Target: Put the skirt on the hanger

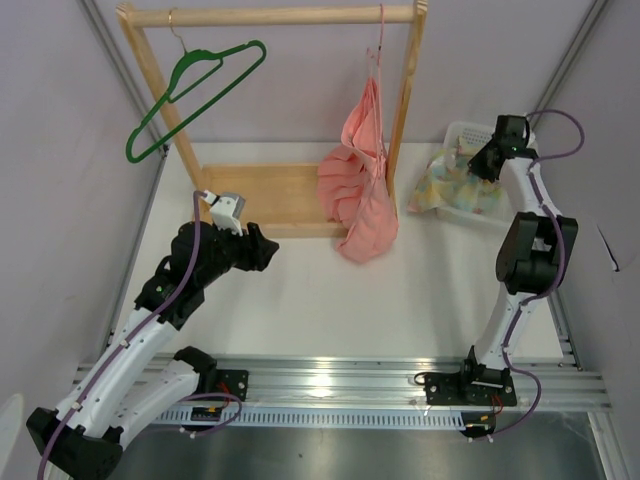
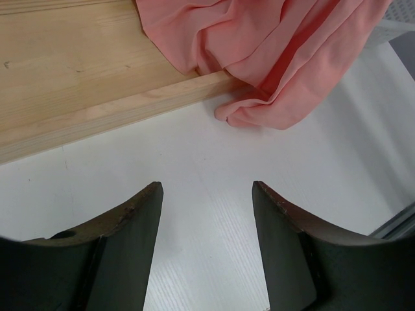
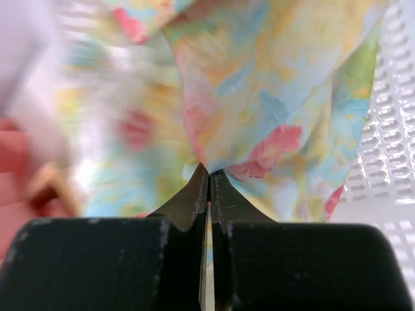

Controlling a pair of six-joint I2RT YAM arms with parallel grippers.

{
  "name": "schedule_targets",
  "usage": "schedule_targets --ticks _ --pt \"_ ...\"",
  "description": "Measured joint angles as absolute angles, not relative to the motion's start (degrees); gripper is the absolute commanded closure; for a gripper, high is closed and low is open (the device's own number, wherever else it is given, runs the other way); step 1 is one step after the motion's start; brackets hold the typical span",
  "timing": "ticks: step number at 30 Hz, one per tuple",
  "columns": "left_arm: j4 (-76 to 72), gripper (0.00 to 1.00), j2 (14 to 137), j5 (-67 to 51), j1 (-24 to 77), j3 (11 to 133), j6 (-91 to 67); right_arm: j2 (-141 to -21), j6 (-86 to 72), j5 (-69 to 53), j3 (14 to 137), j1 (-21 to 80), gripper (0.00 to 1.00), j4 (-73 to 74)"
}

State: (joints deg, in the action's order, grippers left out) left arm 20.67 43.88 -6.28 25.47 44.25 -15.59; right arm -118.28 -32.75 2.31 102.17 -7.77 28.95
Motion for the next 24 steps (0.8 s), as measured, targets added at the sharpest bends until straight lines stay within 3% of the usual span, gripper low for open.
schedule_targets --ticks 24 --pt "20.7 0.37 43.7 -6.2 25.5 44.2 -15.6 -76.9 -27.2 3.7 102.1 2.0 1.00 33.3"
